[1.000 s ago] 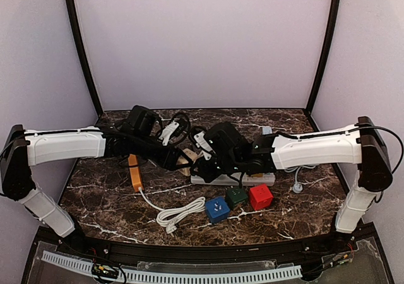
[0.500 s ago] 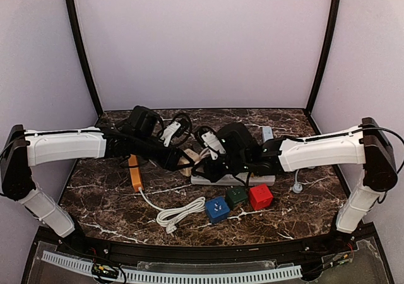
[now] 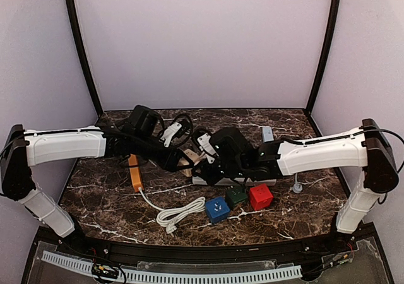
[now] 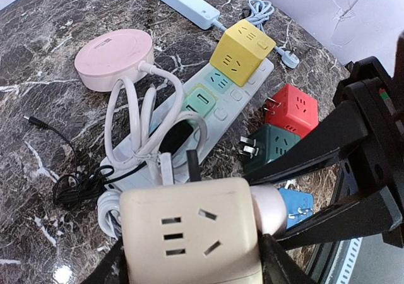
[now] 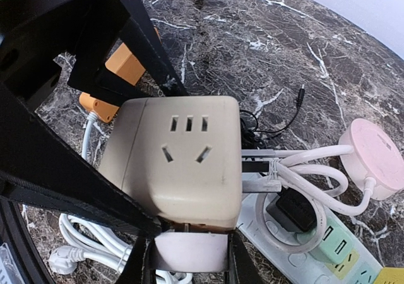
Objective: Pull the plug off the socket
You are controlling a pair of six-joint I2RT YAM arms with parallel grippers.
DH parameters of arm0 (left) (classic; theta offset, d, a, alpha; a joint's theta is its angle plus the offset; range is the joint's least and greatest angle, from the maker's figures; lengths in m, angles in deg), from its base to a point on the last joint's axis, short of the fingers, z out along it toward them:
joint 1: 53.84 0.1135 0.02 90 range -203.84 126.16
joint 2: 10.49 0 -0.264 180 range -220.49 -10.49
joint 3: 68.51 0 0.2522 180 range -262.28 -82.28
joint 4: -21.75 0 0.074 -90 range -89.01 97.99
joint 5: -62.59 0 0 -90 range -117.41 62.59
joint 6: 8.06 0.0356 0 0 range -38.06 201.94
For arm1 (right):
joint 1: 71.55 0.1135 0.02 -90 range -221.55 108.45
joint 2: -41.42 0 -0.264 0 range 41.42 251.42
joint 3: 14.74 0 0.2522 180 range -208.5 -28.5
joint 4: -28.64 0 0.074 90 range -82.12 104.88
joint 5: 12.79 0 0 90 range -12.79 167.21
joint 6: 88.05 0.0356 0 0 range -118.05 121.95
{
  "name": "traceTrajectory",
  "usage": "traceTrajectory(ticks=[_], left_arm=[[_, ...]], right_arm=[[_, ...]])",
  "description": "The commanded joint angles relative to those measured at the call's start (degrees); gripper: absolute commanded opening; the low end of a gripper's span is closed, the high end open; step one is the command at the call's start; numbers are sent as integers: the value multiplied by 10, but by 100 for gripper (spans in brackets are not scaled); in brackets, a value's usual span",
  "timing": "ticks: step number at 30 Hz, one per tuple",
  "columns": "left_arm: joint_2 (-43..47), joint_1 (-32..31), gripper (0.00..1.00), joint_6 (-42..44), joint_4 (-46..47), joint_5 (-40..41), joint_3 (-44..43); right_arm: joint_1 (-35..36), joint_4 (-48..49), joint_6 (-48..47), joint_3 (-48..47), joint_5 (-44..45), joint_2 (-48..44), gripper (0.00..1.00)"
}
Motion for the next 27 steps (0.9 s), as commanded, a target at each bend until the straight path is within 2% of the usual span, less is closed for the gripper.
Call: traceTrajectory(ticks=[1, 13, 18, 23, 27], left_arm=[[-24, 20, 1, 15, -63, 58, 1], [-35, 52, 1, -5, -56, 33, 3], [-36, 56, 1, -6, -53, 24, 5], [-30, 57, 1, 6, -38, -13, 8], [-26, 57, 1, 18, -37, -27, 8]], right_arm=[[32, 54, -15, -59, 56, -13, 0], [62, -20, 0, -131, 148, 47, 0], [62, -23, 9, -133, 153, 47, 0], [38, 42, 13, -83, 61, 13, 0], [-1, 125, 22, -17, -74, -24, 0]])
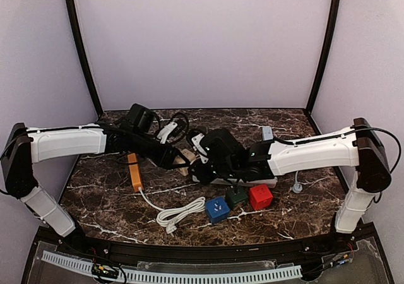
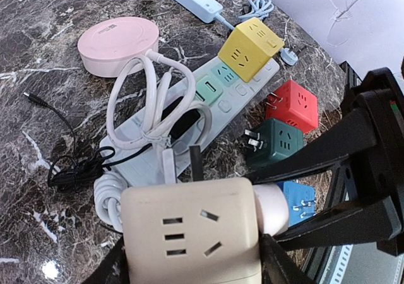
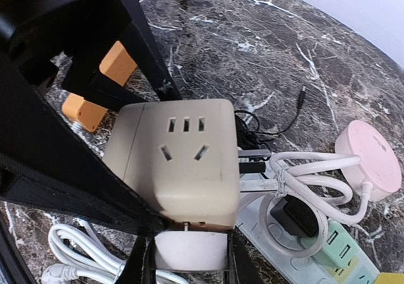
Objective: Pull the plug off the socket
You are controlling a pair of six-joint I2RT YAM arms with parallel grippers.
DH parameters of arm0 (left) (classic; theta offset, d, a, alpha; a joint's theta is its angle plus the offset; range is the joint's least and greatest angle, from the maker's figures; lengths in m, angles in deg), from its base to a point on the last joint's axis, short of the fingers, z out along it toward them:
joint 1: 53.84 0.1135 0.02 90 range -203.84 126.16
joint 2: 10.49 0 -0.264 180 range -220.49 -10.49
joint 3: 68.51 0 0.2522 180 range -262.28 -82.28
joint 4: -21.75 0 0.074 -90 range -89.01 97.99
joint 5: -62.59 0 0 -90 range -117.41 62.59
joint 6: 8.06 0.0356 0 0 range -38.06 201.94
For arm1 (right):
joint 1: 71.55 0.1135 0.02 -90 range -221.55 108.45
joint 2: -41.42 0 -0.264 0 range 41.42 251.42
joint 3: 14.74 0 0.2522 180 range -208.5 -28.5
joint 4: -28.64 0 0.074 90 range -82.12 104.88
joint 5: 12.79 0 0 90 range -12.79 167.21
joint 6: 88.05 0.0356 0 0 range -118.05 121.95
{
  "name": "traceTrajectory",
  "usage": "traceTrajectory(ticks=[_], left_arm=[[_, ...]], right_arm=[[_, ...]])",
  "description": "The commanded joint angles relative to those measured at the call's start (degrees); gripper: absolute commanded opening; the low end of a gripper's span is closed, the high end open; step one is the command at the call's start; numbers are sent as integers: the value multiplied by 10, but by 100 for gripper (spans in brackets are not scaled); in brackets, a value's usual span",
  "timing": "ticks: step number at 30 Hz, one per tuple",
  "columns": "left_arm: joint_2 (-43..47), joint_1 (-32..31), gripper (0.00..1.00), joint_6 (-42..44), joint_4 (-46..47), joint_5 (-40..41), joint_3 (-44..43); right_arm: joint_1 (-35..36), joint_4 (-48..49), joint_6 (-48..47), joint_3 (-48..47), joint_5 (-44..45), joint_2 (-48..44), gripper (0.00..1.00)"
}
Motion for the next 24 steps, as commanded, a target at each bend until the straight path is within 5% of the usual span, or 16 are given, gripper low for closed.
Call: traceTrajectory(ticks=[1, 10, 24], left_arm=[[-12, 13, 1, 6, -25, 31, 10], [-15, 13, 0, 11, -31, 39, 8], [-43, 40, 1, -21, -47, 45, -3]], right_arm=[[-33, 186, 14, 54, -184, -79, 0], [-44, 212, 24, 59, -217, -70, 0], [28, 73, 2, -30, -1, -20, 0]])
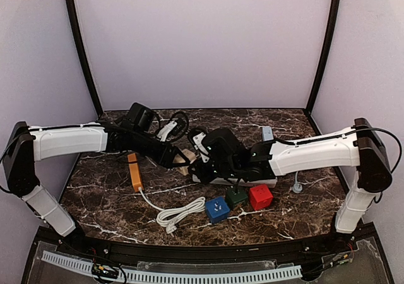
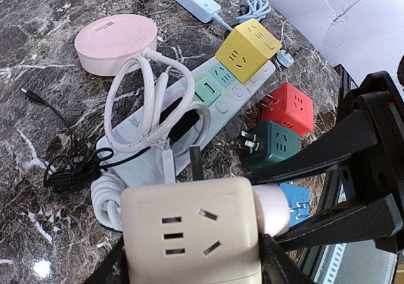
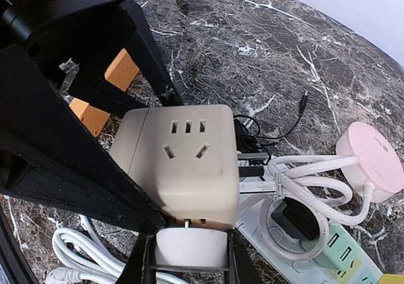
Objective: Pull the plug off the socket
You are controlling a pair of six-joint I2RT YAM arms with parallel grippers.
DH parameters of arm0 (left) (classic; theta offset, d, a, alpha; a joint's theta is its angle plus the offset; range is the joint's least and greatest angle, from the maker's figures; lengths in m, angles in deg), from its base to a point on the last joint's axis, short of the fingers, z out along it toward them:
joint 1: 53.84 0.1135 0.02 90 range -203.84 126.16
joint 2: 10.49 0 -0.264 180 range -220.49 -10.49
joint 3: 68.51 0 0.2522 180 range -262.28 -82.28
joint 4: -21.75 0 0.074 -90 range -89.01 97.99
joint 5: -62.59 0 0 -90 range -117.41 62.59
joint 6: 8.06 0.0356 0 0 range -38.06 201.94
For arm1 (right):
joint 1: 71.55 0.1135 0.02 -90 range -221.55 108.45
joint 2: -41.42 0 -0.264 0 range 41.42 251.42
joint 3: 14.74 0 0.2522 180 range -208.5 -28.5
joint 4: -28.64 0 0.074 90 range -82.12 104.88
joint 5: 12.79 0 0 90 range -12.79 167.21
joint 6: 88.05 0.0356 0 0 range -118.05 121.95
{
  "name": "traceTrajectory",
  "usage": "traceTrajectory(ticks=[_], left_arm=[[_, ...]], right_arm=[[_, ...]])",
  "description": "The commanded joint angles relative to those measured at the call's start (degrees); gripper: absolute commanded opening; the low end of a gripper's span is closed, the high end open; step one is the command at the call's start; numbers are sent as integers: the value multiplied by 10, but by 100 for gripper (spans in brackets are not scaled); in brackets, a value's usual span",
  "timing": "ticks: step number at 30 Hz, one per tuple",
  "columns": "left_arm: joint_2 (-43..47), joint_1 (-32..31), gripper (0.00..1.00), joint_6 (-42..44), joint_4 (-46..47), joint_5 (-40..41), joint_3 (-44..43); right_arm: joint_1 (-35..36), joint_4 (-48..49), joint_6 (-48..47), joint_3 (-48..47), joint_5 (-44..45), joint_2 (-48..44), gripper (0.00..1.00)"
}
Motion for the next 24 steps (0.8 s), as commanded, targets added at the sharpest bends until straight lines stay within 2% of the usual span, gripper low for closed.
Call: traceTrajectory(ticks=[1, 9, 15, 20, 24], left_arm=[[-32, 33, 1, -6, -45, 63, 6], [-43, 50, 1, -16, -43, 46, 4], [-48, 56, 1, -16, -44, 46, 2], [-48, 57, 1, -10, -38, 28, 1], [-41, 57, 1, -4, -29, 7, 4]], right_arm=[[41, 36, -2, -60, 32, 0, 0], [78, -18, -24, -128, 122, 43, 0], [85, -35, -34, -140, 145, 47, 0], [76, -28, -25, -127, 130, 28, 0], [47, 12, -1, -82, 49, -5, 0]])
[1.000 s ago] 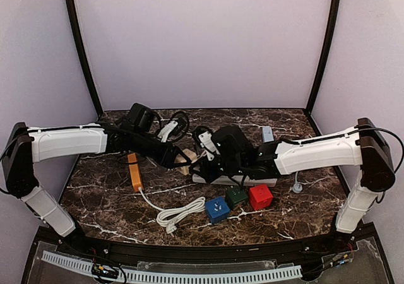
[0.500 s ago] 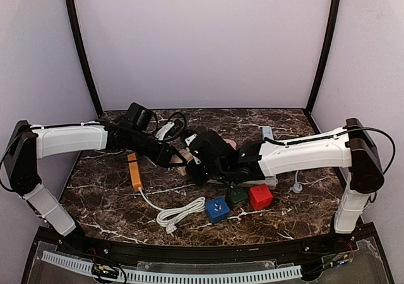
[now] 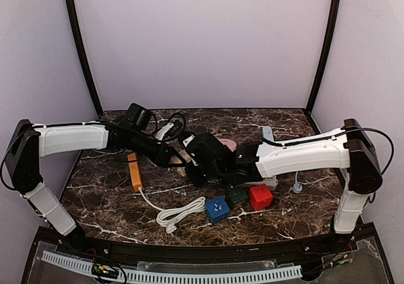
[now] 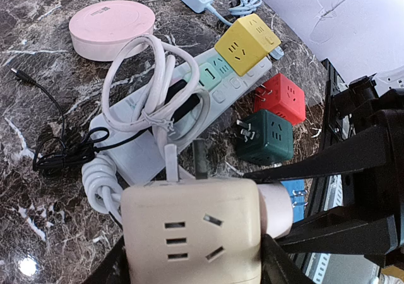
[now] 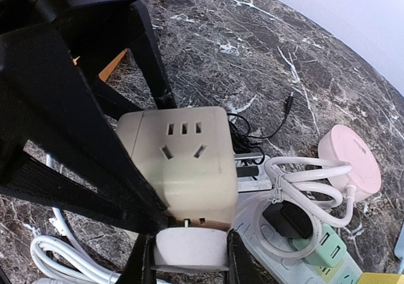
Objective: Pull the plug off the socket
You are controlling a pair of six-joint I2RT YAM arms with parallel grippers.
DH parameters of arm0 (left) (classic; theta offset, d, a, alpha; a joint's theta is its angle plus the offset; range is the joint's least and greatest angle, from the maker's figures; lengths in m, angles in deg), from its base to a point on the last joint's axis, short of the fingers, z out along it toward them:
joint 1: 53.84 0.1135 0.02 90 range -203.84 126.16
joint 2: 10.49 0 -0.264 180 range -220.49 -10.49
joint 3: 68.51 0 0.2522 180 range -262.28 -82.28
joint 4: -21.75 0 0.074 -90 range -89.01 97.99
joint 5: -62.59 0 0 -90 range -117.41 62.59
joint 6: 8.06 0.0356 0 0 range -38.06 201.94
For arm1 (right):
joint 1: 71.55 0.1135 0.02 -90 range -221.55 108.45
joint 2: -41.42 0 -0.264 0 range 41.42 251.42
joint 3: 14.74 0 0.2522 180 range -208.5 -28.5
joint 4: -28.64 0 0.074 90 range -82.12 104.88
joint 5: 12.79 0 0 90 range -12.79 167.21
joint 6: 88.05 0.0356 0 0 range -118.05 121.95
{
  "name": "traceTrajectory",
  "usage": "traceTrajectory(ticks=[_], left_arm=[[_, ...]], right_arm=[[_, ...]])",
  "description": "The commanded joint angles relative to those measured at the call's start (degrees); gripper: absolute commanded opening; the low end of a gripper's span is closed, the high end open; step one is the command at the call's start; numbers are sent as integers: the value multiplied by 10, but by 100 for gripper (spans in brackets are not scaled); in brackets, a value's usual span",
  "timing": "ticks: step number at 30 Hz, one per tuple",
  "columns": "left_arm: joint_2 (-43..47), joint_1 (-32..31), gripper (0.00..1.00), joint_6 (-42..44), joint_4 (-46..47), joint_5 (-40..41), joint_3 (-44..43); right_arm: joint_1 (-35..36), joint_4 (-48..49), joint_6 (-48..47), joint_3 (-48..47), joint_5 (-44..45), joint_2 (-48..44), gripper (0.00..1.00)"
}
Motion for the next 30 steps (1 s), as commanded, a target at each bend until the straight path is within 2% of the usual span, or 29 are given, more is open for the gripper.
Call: traceTrajectory(ticks=[1, 6, 13, 19, 30], left_arm=[[-20, 18, 1, -24, -14, 77, 5], [-21, 15, 1, -14, -22, 73, 2], [-21, 5, 1, -3, -31, 80, -2], [-31, 5, 1, 1, -58, 126, -13], [-51, 6, 1, -9, -64, 144, -18]], right_arm=[[-6, 117, 14, 24, -96, -74, 0], [-56, 170, 64, 75, -206, -102, 0], [-90, 220, 105, 104, -290, -105, 0], [-85, 213, 101, 96, -281, -103, 0], [-12, 130, 37, 39, -131, -79, 0]])
